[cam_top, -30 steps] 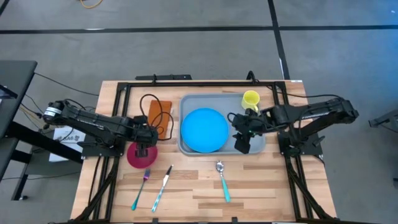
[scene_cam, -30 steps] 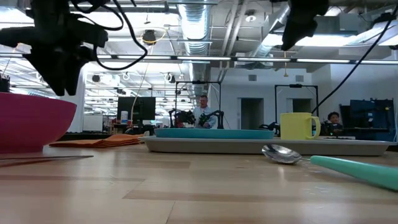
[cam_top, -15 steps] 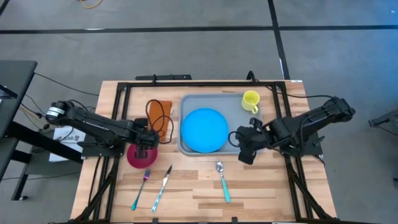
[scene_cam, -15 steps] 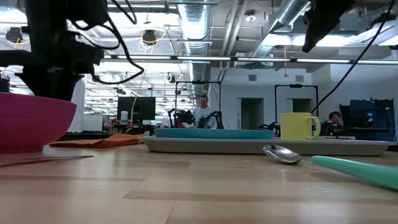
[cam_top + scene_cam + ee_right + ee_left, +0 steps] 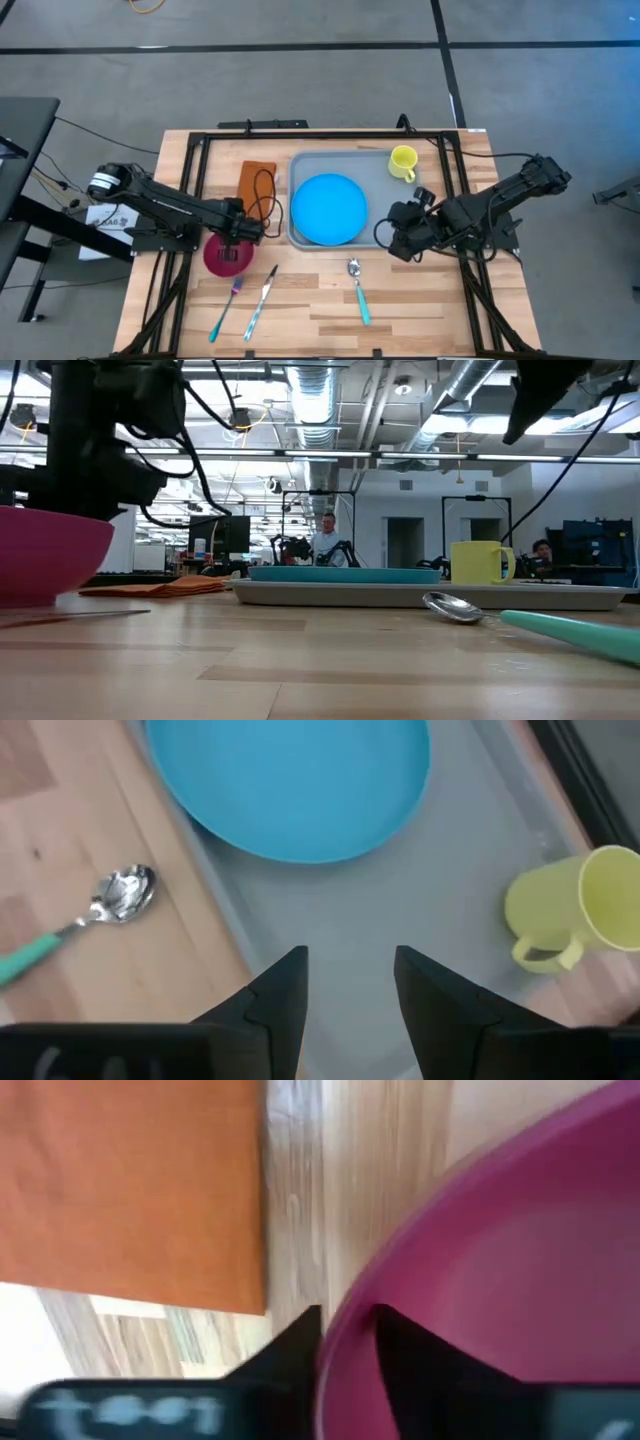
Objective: Set up tray
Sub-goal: Stack the red bowl on top of the blue plate
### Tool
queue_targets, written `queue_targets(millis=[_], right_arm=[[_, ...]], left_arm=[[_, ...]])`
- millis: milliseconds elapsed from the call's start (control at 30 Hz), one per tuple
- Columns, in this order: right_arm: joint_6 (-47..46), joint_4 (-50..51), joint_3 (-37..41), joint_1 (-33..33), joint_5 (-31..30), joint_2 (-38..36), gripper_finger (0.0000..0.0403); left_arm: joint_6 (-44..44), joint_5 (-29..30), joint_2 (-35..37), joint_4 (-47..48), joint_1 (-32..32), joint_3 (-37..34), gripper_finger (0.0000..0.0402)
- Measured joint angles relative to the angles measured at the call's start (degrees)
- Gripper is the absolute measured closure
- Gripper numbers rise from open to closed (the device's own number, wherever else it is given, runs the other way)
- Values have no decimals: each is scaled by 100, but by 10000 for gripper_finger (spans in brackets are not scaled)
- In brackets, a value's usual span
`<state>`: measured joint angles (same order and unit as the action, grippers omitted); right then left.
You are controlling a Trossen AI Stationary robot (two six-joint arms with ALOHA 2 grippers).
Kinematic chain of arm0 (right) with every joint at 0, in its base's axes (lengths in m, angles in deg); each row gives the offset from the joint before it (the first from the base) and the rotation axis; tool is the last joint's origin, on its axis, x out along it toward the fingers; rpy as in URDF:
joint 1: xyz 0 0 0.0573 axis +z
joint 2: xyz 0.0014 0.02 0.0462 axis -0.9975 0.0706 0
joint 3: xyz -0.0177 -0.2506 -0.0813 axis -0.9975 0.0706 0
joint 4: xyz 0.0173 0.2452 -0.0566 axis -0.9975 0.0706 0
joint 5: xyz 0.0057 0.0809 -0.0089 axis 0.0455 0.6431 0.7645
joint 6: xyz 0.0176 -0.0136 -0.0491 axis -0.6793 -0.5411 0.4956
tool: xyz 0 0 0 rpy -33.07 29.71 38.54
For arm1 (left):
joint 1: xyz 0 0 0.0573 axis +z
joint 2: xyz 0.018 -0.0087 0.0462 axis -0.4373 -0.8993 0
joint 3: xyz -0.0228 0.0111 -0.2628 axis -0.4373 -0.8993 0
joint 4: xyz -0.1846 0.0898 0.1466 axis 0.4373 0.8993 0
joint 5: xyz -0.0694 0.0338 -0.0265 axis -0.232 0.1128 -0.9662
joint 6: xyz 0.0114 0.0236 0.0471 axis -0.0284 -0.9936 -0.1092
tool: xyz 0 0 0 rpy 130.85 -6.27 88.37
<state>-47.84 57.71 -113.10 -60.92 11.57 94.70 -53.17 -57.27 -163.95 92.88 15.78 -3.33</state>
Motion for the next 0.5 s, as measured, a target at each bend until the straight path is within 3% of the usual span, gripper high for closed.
queue_targets(millis=[100, 233, 500], right_arm=[[-53, 4, 278, 0, 13, 5, 257], [-356, 88, 775, 0, 92, -9, 260], [-1241, 20, 1397, 53, 107, -9, 259]], left_arm=[[-3, -166, -15, 58, 9, 89, 384], [28, -34, -26, 285, -4, 488, 384], [-56, 417, -12, 1073, 1, 2381, 400]])
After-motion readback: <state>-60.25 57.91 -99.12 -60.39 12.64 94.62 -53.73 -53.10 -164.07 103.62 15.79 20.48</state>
